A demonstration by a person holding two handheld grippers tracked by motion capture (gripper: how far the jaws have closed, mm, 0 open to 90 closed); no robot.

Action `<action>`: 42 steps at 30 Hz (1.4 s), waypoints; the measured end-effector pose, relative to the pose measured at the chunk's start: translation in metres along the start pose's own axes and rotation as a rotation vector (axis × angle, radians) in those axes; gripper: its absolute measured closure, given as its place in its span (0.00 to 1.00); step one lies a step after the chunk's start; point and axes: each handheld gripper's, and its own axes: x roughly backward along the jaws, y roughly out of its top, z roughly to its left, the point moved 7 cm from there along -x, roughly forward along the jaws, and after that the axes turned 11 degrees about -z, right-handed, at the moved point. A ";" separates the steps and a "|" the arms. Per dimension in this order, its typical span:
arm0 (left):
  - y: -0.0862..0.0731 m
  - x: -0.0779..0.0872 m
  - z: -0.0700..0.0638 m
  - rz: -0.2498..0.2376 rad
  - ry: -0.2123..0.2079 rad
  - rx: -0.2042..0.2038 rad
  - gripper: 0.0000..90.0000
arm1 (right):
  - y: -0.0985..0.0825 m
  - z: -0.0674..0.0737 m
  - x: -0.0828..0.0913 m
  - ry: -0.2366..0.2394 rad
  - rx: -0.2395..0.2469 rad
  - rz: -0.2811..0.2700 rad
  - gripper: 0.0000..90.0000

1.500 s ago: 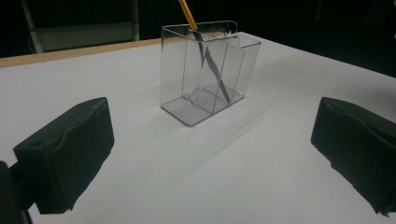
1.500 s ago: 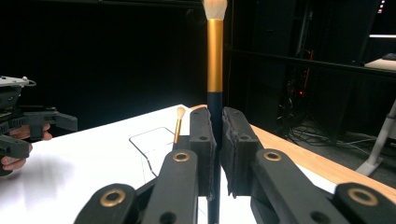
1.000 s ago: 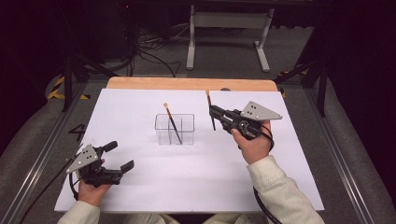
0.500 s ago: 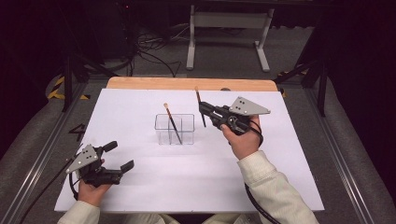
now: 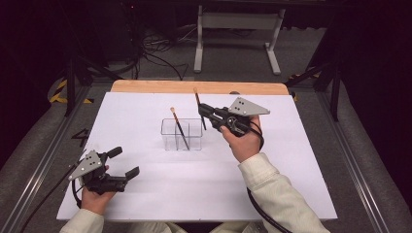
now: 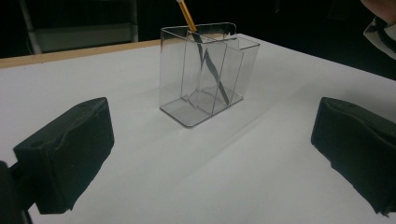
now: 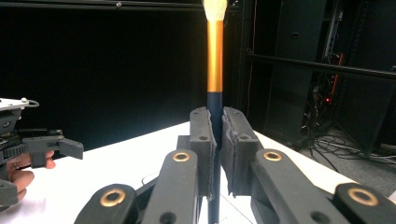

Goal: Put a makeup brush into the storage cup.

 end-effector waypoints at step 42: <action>0.000 0.000 -0.001 0.002 -0.013 -0.003 0.00 | -0.020 0.003 -0.054 0.006 -0.102 -0.013 0.93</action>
